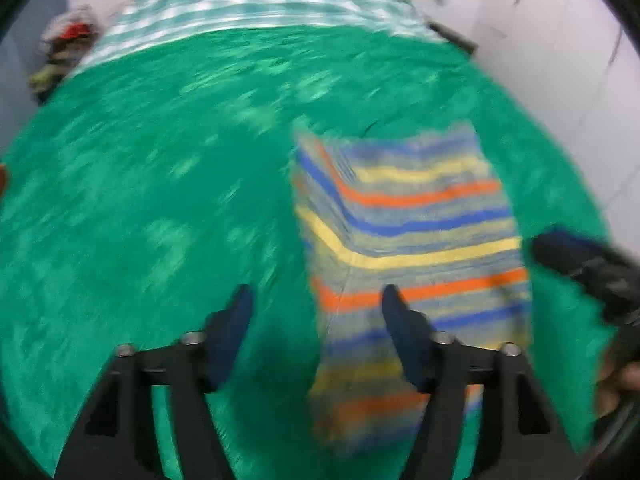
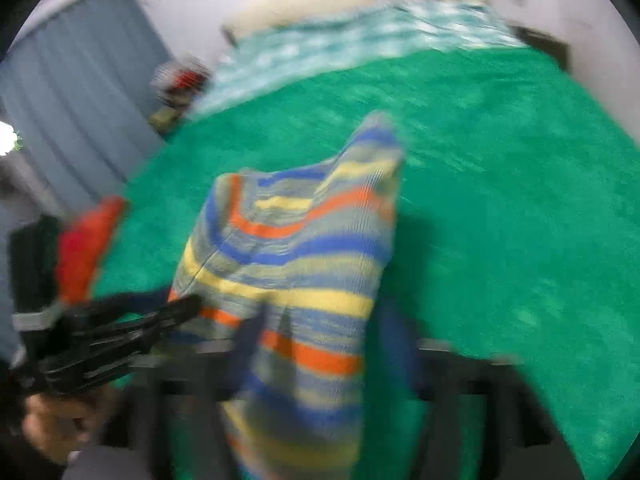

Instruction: Fold small clothes

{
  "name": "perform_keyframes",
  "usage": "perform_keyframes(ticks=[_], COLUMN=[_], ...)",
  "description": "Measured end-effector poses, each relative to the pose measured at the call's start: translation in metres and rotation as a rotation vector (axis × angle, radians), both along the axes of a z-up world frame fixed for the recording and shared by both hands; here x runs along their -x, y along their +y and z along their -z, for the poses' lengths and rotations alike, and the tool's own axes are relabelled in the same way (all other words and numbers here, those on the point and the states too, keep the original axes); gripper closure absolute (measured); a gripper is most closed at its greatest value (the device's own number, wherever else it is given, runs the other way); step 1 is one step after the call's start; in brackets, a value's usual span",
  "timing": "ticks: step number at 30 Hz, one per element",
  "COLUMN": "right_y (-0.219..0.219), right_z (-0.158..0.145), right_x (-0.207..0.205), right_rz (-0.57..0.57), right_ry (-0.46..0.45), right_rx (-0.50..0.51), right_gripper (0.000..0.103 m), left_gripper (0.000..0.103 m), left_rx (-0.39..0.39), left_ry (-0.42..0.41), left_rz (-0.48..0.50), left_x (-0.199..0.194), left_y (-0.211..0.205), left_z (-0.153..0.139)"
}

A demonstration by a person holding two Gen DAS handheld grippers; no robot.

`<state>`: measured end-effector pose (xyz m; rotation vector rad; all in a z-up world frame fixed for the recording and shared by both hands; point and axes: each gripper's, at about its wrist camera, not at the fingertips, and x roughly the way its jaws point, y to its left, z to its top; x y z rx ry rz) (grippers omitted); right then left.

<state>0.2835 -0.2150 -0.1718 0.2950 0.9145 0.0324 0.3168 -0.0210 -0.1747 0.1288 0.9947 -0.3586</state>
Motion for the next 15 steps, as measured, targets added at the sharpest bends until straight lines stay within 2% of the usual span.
perform_keyframes(ticks=[2,3,4,6,8,12,15], right_y=[-0.004,-0.003,-0.003,0.001,0.009,0.018,0.031], right_z=[-0.003,-0.007,-0.011,-0.024,-0.043,-0.075,-0.093], right_x=[0.022,0.039,0.052,0.081,0.111,0.16,0.191], right_rz=[-0.001,-0.015,-0.018,-0.024,-0.027,-0.014,0.01], right_ry=[0.002,0.008,0.014,0.011,-0.011,-0.042,-0.045], right_rx=[0.046,0.072,0.097,0.149,0.18,0.233,0.293], right_gripper=[0.02,0.02,0.016,0.008,0.0,0.0,0.0], left_gripper=[0.019,0.008,0.003,0.001,0.001,0.001,0.001], left_rx=[-0.019,-0.03,-0.042,-0.062,-0.087,-0.059,-0.034], left_ry=[-0.033,-0.049,-0.082,-0.126,-0.13,-0.135,-0.137], left_rz=[-0.012,-0.027,-0.051,-0.069,-0.074,-0.126,-0.162], left_x=[0.031,0.043,0.059,0.086,0.108,0.144,0.159], left_y=[0.011,0.016,0.02,0.024,0.027,0.032,0.033], left_z=[-0.004,-0.009,-0.017,-0.037,-0.053,-0.087,-0.098])
